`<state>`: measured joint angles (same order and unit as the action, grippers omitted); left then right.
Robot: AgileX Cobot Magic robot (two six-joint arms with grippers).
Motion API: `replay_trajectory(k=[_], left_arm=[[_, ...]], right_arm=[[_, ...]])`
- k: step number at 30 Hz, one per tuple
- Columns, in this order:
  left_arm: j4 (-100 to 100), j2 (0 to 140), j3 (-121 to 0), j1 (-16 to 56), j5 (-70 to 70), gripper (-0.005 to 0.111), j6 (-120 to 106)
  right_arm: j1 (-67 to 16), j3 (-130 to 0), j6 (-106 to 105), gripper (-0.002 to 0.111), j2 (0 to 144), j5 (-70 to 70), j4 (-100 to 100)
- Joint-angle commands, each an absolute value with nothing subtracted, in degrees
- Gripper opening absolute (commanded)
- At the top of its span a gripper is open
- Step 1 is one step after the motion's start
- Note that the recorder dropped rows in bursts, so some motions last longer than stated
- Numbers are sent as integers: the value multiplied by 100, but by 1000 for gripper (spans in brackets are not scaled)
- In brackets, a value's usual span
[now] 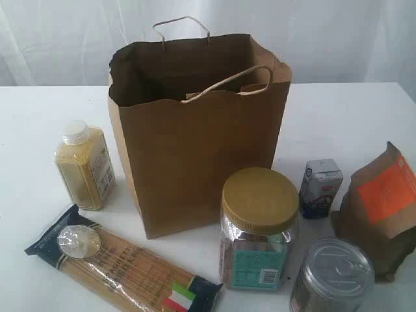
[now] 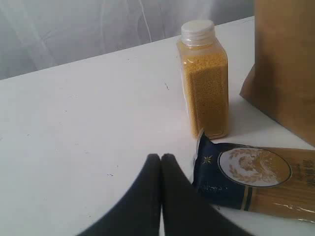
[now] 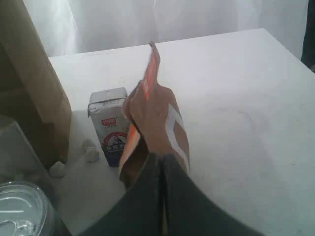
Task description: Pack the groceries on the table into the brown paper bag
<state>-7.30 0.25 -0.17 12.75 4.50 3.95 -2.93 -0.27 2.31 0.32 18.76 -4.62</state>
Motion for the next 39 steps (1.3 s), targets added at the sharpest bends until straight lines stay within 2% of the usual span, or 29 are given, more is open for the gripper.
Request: replay_trajectory(k=[1, 22, 28, 33, 36, 39], left_arm=[[-766, 0, 0, 1269, 441, 0, 403], [-766, 0, 0, 1269, 298, 0, 421], [244, 0, 0, 1269, -413, 0, 2442], [258, 0, 0, 1269, -1223, 0, 3951], [62, 0, 0, 1269, -2393, 0, 5032], [-1141, 0, -158, 1269, -3765, 0, 6136]], right_arm=[[-296, 0, 239, 0, 0, 1800, -447], [-296, 0, 239, 0, 0, 1800, -447], [-296, 0, 239, 0, 0, 1800, -447], [-296, 0, 239, 0, 0, 1800, -447], [-296, 0, 239, 0, 0, 1800, -447], [-296, 0, 239, 0, 0, 1800, -447]])
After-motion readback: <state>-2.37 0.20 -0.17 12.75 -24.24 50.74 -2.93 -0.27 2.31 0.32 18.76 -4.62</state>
